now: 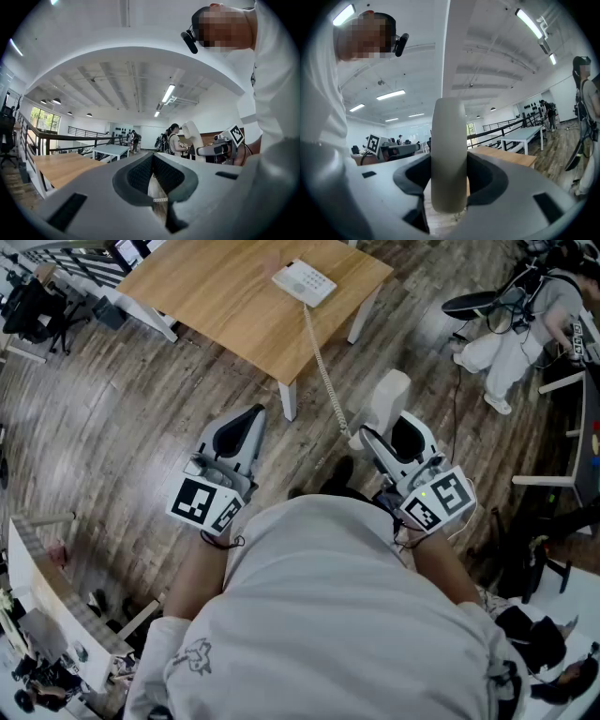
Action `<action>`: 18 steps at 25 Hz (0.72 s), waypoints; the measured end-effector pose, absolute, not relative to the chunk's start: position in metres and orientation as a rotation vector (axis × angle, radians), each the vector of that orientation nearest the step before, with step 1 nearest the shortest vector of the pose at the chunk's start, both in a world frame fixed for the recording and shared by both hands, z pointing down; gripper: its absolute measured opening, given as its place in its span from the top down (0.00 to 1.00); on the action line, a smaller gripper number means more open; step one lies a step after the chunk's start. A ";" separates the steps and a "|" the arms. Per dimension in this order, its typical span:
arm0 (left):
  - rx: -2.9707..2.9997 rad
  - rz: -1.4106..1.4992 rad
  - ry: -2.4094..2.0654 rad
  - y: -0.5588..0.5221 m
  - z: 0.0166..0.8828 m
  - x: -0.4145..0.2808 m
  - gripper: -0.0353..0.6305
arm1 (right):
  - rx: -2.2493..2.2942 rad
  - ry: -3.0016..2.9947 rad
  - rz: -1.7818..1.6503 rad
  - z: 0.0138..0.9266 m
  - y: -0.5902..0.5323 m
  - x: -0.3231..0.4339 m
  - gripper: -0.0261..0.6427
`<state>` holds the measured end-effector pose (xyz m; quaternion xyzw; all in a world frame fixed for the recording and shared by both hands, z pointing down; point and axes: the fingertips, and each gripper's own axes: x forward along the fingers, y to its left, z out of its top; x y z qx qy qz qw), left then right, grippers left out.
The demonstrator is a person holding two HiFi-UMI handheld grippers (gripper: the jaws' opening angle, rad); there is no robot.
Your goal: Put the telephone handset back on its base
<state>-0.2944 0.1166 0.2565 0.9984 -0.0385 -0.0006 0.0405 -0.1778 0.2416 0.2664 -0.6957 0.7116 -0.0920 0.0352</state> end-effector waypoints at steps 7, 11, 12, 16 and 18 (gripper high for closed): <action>3.061 0.005 -0.139 0.109 0.260 -0.277 0.94 | -2.134 2.197 -0.292 0.273 0.236 -0.157 0.63; 3.055 0.025 -0.143 0.109 0.262 -0.262 0.94 | -2.126 2.200 -0.305 0.274 0.234 -0.140 0.63; 3.053 0.029 -0.146 0.108 0.262 -0.258 0.94 | -2.122 2.199 -0.306 0.274 0.233 -0.135 0.63; 3.047 0.044 -0.164 0.105 0.266 -0.237 0.94 | -2.096 2.212 -0.308 0.275 0.230 -0.114 0.63; 3.044 0.053 -0.172 0.103 0.269 -0.222 0.94 | -2.086 2.229 -0.304 0.276 0.228 -0.101 0.63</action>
